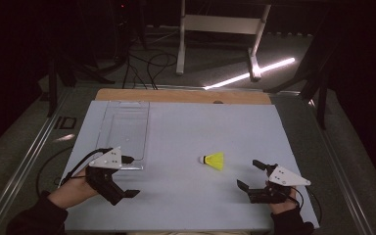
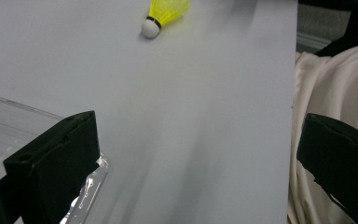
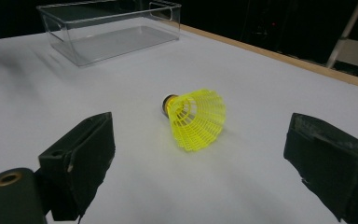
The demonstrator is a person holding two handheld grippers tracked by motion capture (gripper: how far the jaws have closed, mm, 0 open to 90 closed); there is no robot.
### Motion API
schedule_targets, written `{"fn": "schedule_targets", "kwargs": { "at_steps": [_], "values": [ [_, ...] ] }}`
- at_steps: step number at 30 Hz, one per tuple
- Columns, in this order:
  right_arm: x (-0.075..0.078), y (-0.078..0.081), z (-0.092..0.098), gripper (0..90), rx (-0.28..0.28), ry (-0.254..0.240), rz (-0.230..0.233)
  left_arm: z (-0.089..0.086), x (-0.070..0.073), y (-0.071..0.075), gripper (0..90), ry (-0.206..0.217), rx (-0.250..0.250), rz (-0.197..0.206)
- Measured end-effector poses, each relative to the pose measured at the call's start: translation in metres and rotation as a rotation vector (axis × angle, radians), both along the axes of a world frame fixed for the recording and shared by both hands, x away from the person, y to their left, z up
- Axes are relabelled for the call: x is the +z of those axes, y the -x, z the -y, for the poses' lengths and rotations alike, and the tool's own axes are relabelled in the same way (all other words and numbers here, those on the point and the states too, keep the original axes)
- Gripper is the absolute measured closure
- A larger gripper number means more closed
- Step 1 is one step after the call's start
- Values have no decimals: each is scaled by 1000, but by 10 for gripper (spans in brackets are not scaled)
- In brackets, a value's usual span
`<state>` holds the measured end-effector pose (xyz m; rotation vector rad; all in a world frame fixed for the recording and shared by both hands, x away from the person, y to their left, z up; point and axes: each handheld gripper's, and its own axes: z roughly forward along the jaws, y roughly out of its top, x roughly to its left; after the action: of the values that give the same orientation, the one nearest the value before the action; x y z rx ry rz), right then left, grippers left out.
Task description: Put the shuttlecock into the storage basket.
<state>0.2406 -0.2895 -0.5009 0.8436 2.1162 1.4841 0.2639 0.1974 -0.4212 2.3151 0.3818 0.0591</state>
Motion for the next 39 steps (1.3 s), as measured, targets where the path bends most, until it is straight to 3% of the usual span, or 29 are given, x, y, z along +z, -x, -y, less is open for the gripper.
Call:
{"fn": "schedule_targets", "kwargs": {
  "at_steps": [3, 9, 18, 22, 29, 30, 31, 39],
  "values": [
    [0, 0, 0, 87, 2, 1, 1, 6, -1, -2, 0, -38, -4, -11],
    [0, 0, 0, 88, 4, -4, 0, 13, -2, -6, 0, -75, -26, -31],
    [0, 0, 0, 87, 8, -9, 0, 29, -4, -10, 0, -184, -136, -105],
    [0, 0, 1, 88, 9, -12, -1, 35, -4, -11, 0, -202, -175, -109],
    [0, 0, 1, 88, 10, -14, -1, 42, -3, -14, 0, -221, -186, -98],
    [0, 0, 1, 87, 9, -15, -3, 48, -3, -15, 0, -234, -229, -117],
    [0, 0, 1, 88, 9, -15, -3, 50, -3, -16, 0, -238, -241, -120],
    [1, 0, 1, 87, 10, -16, -1, 59, 4, -23, 0, -239, -290, -122]
  ]
}}
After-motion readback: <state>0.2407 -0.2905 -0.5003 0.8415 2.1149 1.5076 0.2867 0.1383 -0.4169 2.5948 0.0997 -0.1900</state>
